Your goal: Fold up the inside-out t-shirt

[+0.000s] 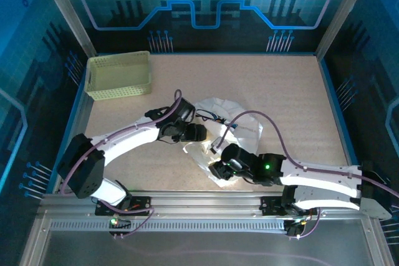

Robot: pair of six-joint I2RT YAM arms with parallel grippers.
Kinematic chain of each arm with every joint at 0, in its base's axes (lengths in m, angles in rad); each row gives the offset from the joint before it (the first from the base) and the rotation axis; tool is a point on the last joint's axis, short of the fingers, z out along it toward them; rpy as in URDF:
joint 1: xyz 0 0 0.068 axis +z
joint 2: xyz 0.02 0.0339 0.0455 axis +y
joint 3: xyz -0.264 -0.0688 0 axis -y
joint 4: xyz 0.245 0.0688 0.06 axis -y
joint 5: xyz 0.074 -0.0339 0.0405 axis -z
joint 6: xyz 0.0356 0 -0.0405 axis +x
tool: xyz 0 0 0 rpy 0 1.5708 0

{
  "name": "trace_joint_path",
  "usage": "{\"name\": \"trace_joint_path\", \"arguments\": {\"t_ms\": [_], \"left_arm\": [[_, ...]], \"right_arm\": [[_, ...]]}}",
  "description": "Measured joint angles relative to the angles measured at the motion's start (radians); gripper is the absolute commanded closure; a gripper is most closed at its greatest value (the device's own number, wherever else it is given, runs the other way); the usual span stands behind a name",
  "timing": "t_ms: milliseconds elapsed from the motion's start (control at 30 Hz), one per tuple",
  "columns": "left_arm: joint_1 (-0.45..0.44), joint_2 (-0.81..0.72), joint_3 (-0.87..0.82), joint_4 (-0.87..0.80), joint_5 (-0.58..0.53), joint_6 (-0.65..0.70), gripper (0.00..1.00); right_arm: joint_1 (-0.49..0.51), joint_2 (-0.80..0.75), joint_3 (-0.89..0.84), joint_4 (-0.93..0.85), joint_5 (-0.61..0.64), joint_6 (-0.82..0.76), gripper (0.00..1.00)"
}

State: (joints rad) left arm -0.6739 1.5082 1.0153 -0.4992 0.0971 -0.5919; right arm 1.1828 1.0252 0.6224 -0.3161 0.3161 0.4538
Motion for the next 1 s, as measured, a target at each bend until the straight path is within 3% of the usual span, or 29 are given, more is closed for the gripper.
{"name": "trace_joint_path", "arguments": {"t_ms": [233, 633, 867, 900, 1000], "left_arm": [[-0.010, 0.034, 0.022, 0.027, 0.000, 0.014, 0.44], [-0.018, 0.049, 0.025, 0.050, 0.000, 0.015, 0.42], [-0.010, 0.122, 0.094, 0.060, -0.022, 0.014, 0.38], [-0.003, 0.137, 0.106, 0.063, -0.023, 0.010, 0.39], [0.037, 0.185, 0.135, 0.068, -0.022, -0.009, 0.39]], "right_arm": [[-0.088, 0.029, 0.029, -0.001, -0.006, 0.066, 0.41], [-0.110, 0.178, 0.108, 0.072, -0.153, 0.081, 0.38], [-0.089, 0.284, 0.164, 0.043, -0.093, 0.067, 0.94], [-0.074, 0.284, 0.168, 0.034, -0.076, 0.062, 0.99], [-0.019, 0.270, 0.175, 0.021, -0.026, 0.033, 1.00]]}}
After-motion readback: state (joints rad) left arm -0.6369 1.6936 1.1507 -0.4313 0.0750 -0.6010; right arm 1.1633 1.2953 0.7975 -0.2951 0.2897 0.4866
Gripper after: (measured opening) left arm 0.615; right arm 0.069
